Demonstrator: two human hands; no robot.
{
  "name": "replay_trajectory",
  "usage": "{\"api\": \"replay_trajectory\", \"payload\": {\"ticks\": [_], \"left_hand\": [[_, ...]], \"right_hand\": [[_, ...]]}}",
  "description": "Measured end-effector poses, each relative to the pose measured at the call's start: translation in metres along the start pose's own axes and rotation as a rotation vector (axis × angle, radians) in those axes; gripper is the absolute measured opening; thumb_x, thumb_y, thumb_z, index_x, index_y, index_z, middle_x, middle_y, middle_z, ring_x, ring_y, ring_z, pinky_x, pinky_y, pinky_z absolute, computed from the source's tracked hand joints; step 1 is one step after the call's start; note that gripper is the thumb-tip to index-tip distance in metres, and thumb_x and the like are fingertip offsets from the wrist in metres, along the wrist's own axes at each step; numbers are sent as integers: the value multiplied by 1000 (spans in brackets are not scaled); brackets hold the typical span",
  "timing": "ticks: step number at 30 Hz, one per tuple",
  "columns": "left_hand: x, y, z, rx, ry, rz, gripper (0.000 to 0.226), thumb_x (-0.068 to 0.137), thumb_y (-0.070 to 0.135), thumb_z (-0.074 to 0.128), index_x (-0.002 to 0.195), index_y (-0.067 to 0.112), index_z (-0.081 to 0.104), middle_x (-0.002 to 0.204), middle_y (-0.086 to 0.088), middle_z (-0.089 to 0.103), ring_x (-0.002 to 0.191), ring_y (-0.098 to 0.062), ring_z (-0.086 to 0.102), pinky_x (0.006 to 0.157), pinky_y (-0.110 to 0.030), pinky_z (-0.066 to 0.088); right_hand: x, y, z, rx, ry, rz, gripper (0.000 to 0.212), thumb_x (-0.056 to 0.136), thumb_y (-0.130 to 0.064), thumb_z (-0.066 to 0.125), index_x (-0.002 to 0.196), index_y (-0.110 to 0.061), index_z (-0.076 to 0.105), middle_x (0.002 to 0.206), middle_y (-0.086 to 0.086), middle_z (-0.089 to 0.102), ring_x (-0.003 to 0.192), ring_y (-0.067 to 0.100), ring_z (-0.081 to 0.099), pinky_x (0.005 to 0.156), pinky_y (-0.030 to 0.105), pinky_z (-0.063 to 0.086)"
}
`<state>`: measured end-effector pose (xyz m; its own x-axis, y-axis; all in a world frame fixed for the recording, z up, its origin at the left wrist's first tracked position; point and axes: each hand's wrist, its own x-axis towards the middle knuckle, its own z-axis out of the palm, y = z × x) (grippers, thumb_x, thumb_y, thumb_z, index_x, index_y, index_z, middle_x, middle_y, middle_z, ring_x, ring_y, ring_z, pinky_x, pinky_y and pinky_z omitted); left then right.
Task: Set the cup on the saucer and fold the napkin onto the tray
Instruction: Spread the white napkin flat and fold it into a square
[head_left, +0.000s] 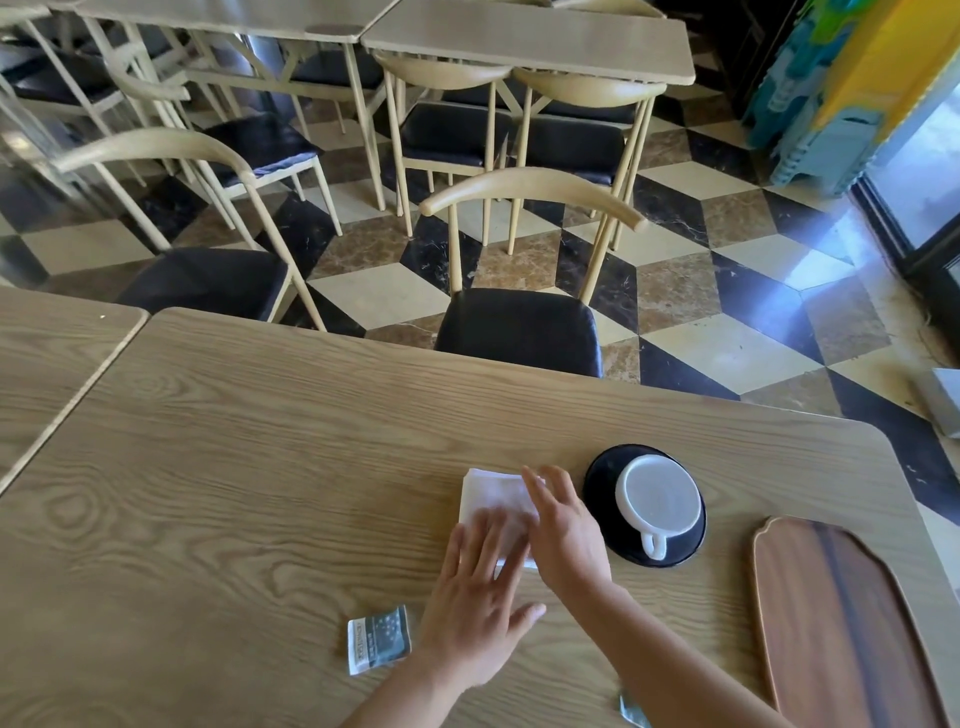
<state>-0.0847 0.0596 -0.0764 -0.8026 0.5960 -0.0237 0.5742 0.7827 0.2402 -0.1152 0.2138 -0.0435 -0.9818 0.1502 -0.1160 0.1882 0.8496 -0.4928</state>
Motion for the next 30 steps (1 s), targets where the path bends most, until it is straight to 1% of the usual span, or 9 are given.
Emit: {"api": "replay_trajectory", "payload": {"ticks": [7,9,12,14,17,21,25,27,30], "left_hand": [[-5,-6,4,87,-100,16,85,89,73,33,153,18,22,162,-19,12,148,-38,13,110,-54,13],[-5,-5,3,100,-118,8,85,89,73,32,153,18,22,162,-19,13,148,-39,12,110,-54,13],[-4,-4,2,105,-129,1,84,90,73,30,151,16,27,160,-20,19,149,-36,10,111,-53,15],[-4,-4,3,97,-120,13,85,91,73,28,153,15,23,161,-18,14,150,-35,6,112,-53,13],[-3,-4,3,81,-106,16,86,91,73,27,154,17,13,163,-17,6,151,-33,5,114,-54,9],[-4,-4,-5,55,-112,32,77,95,67,24,155,19,12,163,-14,7,151,-28,-4,117,-55,6],[-3,-24,-13,-151,122,-32,48,94,37,46,137,15,48,148,-7,45,144,-21,31,110,-49,37],[9,-33,-17,-149,165,-94,55,93,33,48,141,8,43,153,-11,39,145,-26,30,113,-47,36],[31,-40,-16,1,52,-86,75,97,49,36,153,6,13,164,-12,8,151,-27,6,122,-46,17]], "right_hand": [[8,3,2,-187,0,-43,52,91,-11,49,141,-22,43,143,-11,45,110,26,47,74,35,53],[8,5,1,-268,48,-148,49,96,-23,46,145,-22,40,151,-12,41,120,24,44,88,34,50],[9,10,4,-258,-93,-350,57,103,-52,20,154,-26,22,164,-13,14,152,19,9,121,39,18],[13,15,9,-283,-251,-431,71,97,-68,6,157,-30,4,165,-16,-5,151,14,-15,123,42,-2],[18,19,13,-348,-349,-422,83,89,-79,3,155,-30,-11,162,-17,-20,146,13,-29,121,45,-10],[20,17,14,-301,-367,-386,85,87,-80,-1,155,-31,-12,162,-18,-20,145,11,-30,122,46,-9],[25,21,15,-197,-361,-361,78,90,-74,-2,155,-31,-8,161,-20,-16,146,5,-26,124,43,-4],[23,23,18,-172,-316,-353,66,99,-60,10,156,-30,-3,161,-21,-14,146,3,-24,124,42,-2],[18,26,24,-190,-250,-360,63,100,-43,22,156,-31,-5,163,-18,-13,146,4,-25,124,42,-4]]}}
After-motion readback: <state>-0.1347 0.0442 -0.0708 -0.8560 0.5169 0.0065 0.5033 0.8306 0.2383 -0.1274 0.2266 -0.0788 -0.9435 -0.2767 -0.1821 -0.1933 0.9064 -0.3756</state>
